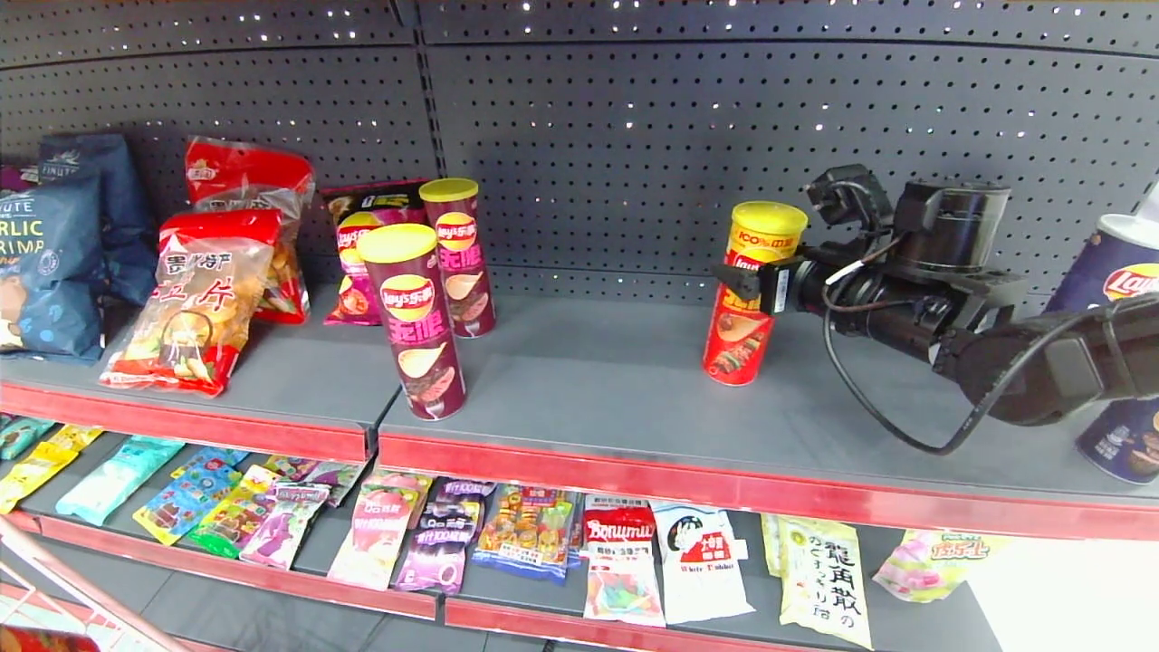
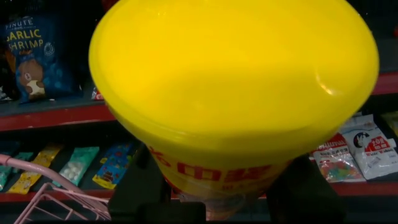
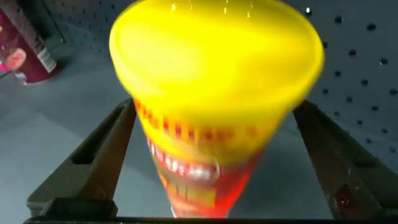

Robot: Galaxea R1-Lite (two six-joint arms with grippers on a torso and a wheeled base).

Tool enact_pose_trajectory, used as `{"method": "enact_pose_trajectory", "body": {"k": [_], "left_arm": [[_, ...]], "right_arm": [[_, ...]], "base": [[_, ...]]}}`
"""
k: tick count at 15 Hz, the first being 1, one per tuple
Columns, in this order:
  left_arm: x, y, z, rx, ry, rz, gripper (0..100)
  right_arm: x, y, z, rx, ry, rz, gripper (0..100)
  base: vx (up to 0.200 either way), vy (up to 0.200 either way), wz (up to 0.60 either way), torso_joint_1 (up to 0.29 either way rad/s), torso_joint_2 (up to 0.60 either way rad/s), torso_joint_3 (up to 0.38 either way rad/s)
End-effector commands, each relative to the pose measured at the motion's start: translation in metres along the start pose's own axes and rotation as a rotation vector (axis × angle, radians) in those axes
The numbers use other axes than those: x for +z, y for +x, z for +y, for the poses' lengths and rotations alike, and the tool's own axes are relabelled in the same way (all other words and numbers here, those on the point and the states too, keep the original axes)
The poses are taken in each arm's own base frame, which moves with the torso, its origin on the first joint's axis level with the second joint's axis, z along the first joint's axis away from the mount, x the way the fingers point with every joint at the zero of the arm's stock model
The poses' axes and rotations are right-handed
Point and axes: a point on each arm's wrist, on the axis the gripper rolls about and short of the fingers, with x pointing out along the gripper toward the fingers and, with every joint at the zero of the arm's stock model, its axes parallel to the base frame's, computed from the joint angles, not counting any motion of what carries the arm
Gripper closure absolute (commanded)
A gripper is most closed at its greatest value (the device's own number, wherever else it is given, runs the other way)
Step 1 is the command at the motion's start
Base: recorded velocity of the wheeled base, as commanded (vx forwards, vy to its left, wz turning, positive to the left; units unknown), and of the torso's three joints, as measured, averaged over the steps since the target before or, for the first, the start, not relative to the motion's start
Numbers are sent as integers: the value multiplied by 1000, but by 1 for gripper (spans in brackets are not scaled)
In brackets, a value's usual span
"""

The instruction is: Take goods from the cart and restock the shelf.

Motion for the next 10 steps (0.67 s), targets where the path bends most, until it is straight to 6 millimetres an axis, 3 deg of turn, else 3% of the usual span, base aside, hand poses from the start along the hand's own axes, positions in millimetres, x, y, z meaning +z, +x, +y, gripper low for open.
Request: {"method": "enact_pose_trajectory", "body": {"k": [1,6,7,10], "left_arm": [[0,0,0,0,0,1,100],[-1,0,0,0,0,2,100],[-1,0,0,0,0,2,100],[-2,0,0,-1,1,5,100]], "right_arm": [[-1,8,1,4,-1,-1,0],[-6,16,5,9,-2,6,0],[-7,16,5,9,-2,10,100],[-6,15,8,13,-5,9,100]], "base": [[0,0,0,0,0,0],[0,0,0,0,0,0],[0,0,0,0,0,0],[0,0,0,0,0,0]]}}
